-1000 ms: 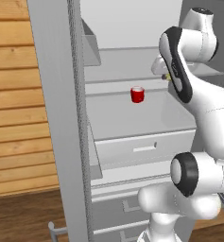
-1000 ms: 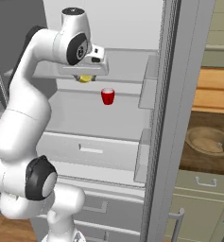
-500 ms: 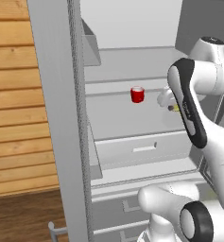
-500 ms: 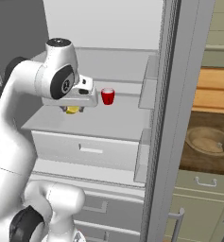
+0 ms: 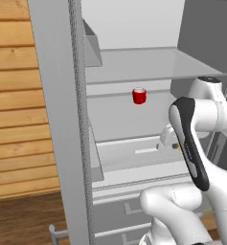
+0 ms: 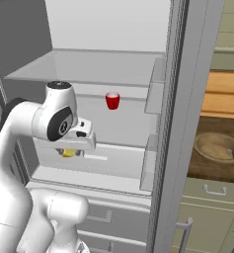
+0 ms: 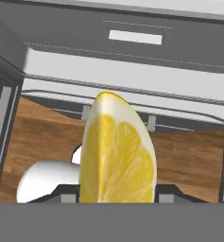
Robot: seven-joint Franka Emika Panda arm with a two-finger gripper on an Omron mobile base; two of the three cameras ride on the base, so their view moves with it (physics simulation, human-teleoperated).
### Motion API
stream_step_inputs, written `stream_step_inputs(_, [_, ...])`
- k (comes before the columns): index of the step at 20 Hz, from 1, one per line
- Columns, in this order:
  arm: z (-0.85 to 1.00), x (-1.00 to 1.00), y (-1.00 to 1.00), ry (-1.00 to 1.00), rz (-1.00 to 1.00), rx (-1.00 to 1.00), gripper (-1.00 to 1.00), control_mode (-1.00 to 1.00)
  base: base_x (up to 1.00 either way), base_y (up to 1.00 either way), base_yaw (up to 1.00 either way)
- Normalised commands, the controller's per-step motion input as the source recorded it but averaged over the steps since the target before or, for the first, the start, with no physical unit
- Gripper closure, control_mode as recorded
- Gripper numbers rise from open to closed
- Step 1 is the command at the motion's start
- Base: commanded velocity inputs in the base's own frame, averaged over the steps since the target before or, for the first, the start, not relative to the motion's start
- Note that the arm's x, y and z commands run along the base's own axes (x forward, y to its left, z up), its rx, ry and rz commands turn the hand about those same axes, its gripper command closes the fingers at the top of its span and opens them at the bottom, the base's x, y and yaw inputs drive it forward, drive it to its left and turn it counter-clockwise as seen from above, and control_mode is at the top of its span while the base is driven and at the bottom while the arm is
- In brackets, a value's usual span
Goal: Grab a lemon wedge from the fridge and one ice cube from the ice bowl, and put them in the glass of lemonade.
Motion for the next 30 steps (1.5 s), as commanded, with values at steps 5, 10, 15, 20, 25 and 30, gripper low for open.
stream_step_inputs(5, [-0.58,-0.40,0.04,0.04,0.00,0.00,1.00,-1.00,0.00,0.00,0.00])
stream_step_inputs(10, [-0.20,-0.09,0.01,0.00,0.00,0.00,1.00,-1.00,0.00,0.00,0.00])
stream_step_inputs(15, [0.00,0.00,0.00,0.00,0.00,0.00,1.00,-1.00,0.00,0.00,0.00])
stream_step_inputs(20, [0.00,0.00,0.00,0.00,0.00,0.00,1.00,1.00,-0.77,0.00,0.00])
stream_step_inputs(25, [0.00,0.00,0.00,0.00,0.00,0.00,1.00,1.00,-0.99,0.01,-0.07])
stream_step_inputs(30, [0.00,0.00,0.00,0.00,0.00,0.00,1.00,1.00,-0.77,-0.01,-0.32])
